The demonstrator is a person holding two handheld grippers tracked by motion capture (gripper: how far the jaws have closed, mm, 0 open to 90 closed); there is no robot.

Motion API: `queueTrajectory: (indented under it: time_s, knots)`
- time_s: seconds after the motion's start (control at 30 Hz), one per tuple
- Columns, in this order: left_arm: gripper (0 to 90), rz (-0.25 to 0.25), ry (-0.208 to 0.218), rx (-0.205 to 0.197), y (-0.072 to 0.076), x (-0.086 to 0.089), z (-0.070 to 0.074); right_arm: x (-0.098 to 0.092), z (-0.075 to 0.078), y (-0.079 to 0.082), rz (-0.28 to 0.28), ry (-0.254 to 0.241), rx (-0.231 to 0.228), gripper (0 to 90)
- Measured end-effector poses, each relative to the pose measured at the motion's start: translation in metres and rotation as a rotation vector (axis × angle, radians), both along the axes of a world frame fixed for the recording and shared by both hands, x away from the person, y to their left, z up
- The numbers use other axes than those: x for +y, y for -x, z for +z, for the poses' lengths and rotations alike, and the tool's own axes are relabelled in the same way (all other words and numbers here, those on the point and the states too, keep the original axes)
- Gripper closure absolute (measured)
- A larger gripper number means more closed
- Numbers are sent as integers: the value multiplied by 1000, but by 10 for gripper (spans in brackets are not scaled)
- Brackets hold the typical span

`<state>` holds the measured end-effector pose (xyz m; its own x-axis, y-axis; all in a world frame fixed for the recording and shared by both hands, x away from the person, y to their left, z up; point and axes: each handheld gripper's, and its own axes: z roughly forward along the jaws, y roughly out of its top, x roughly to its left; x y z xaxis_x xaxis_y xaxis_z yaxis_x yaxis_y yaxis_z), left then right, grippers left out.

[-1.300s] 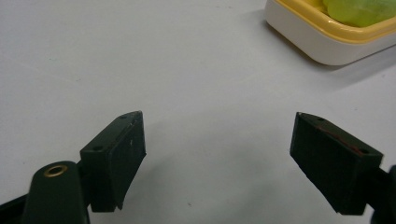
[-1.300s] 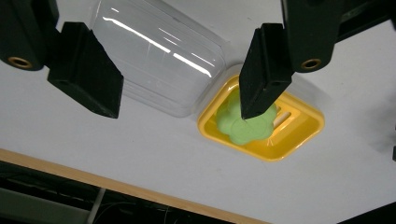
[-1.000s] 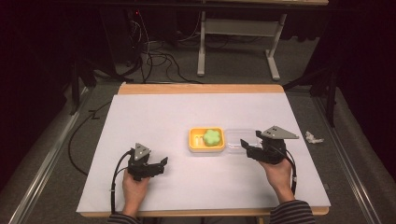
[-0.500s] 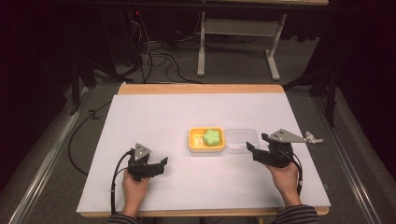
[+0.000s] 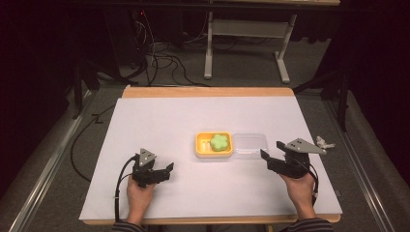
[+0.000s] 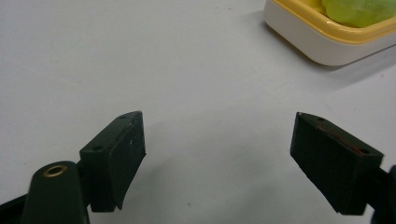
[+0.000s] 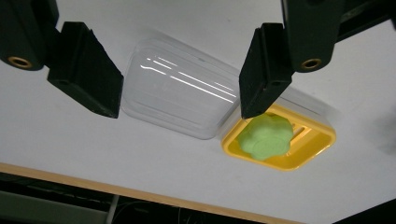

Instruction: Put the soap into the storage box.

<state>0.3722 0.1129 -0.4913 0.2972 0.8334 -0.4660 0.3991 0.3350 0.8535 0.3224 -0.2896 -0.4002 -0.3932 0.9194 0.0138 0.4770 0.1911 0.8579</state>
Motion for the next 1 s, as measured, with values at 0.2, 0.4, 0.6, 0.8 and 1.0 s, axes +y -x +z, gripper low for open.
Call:
queueTrajectory:
  time_s: [0.2, 0.4, 0.6, 0.8, 1.0]
  knots:
    - [187, 0, -1, 0, 0, 0, 0, -3, -4, 4, -7, -12, 7, 318]
    - [188, 0, -2, 0, 0, 0, 0, -6, -7, 9, -13, -16, 11, 318]
    - [188, 1, -3, 0, 0, 0, 0, -9, -11, 12, -19, -23, 14, 318]
    - [188, 1, -3, 0, 0, 0, 0, -9, -17, 15, -19, -31, 20, 319]
    - [188, 1, -2, 0, 0, 0, 0, -9, -22, 17, -21, -39, 32, 318]
